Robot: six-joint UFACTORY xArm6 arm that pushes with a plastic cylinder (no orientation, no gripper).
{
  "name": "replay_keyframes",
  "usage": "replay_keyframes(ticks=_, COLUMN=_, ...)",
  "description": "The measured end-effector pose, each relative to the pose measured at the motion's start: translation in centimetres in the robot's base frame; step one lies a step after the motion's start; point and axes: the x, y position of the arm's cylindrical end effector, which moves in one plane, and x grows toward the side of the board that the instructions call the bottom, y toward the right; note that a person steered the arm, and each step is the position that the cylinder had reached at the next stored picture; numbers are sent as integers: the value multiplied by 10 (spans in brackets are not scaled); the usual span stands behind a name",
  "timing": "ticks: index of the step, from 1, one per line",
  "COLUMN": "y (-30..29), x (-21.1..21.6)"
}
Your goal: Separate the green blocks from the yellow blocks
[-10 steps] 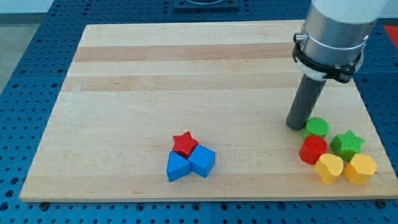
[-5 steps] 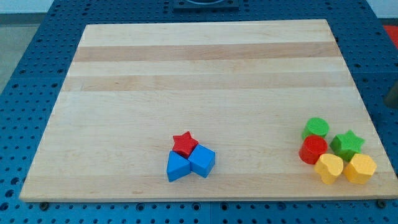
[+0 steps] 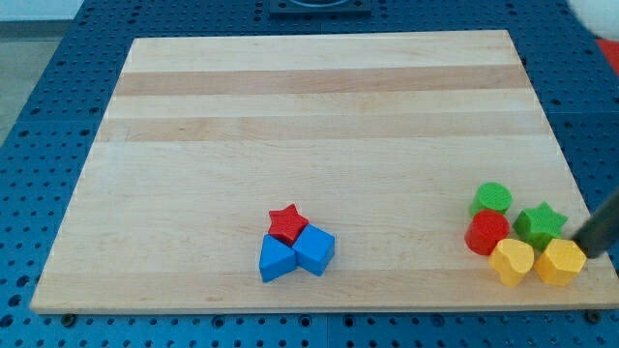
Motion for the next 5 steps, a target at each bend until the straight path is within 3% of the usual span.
replay_keyframes(ticks=2, y=-98, x=-32)
replay_keyframes(ticks=3, y=-113, x=-44)
replay_keyframes(ticks=5, y=-43, x=-21)
